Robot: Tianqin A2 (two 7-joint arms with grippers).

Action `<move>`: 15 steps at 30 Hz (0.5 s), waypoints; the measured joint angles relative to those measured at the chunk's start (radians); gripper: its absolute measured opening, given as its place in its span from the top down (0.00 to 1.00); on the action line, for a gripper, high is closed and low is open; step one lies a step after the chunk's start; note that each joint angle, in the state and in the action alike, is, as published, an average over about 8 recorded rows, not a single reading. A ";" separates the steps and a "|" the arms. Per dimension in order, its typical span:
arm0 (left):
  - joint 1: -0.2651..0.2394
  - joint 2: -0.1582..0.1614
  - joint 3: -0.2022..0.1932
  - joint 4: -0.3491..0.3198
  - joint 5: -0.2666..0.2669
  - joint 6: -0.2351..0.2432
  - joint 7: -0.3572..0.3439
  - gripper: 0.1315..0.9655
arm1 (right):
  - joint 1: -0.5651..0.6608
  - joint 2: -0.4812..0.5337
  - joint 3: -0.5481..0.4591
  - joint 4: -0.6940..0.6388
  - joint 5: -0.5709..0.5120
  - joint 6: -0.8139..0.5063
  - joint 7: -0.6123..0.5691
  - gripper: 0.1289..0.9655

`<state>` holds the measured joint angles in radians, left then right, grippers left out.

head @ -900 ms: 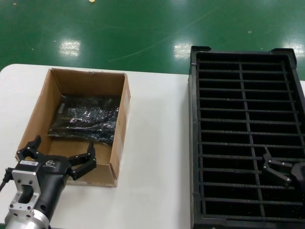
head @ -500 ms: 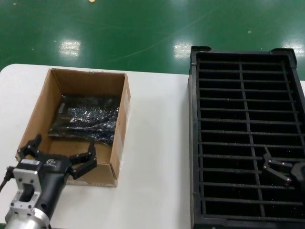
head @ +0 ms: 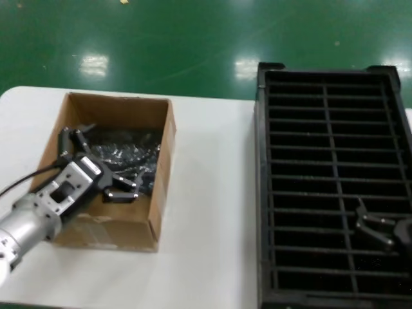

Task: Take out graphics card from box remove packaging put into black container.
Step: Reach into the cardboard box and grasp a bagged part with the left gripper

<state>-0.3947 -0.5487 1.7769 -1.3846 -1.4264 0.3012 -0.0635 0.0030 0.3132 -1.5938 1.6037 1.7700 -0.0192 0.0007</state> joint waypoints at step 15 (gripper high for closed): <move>-0.429 -0.026 0.242 0.445 0.378 0.212 0.238 0.00 | 0.000 0.000 0.000 0.000 0.000 0.000 0.000 0.00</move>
<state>-0.8241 -0.5747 2.0186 -0.9394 -1.0485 0.5130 0.1740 0.0030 0.3132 -1.5938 1.6037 1.7699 -0.0192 0.0008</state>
